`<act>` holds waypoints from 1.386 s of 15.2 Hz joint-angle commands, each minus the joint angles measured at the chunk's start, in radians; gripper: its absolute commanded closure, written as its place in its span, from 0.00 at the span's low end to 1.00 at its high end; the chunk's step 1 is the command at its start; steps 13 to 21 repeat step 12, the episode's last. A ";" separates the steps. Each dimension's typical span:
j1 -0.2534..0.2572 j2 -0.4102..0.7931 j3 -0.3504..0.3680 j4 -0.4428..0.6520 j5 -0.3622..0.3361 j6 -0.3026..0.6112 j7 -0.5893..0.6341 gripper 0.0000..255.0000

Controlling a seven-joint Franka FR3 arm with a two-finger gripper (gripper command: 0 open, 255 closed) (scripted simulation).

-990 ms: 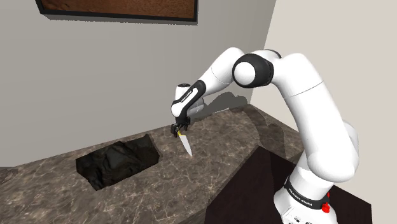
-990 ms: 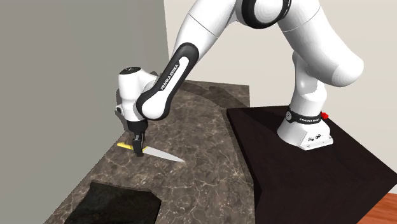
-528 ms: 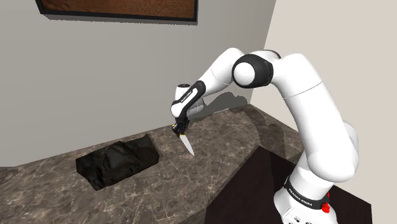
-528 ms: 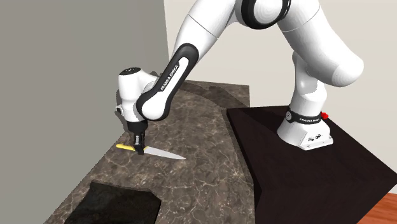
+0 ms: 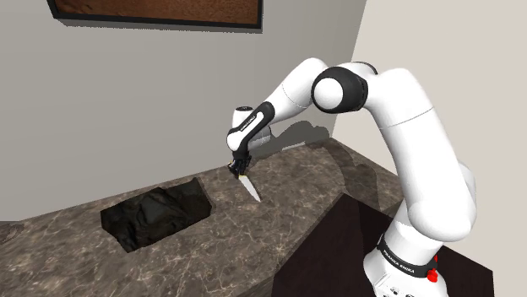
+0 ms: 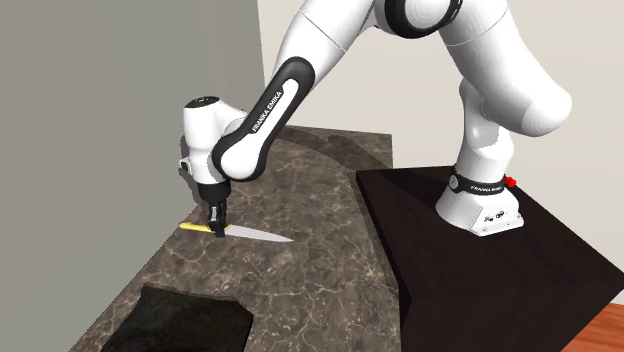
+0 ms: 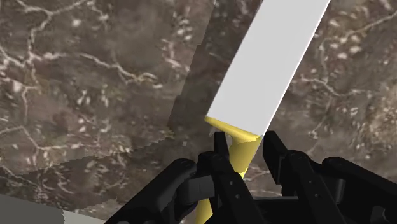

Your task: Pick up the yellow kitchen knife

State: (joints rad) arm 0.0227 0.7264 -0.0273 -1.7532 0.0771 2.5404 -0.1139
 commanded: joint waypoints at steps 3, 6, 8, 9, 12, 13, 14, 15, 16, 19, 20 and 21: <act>0.001 -0.044 -0.002 -0.013 -0.002 -0.032 0.001 1.00; 0.002 -0.075 -0.004 -0.018 -0.004 -0.057 0.003 1.00; 0.003 -0.095 -0.005 -0.021 -0.005 -0.074 0.005 1.00; 0.003 -0.104 -0.006 -0.022 -0.006 -0.083 0.005 1.00; 0.003 -0.115 -0.006 -0.022 -0.007 -0.093 0.006 1.00; 0.003 -0.115 -0.006 -0.022 -0.007 -0.093 0.006 1.00; 0.003 -0.115 -0.006 -0.022 -0.007 -0.093 0.006 1.00; 0.003 -0.115 -0.006 -0.022 -0.007 -0.093 0.006 1.00; 0.003 -0.115 -0.006 -0.022 -0.007 -0.093 0.006 1.00; 0.003 -0.115 -0.006 -0.022 -0.007 -0.093 0.006 1.00; 0.003 -0.115 -0.006 -0.022 -0.007 -0.093 0.006 1.00; 0.003 -0.115 -0.006 -0.022 -0.007 -0.093 0.006 1.00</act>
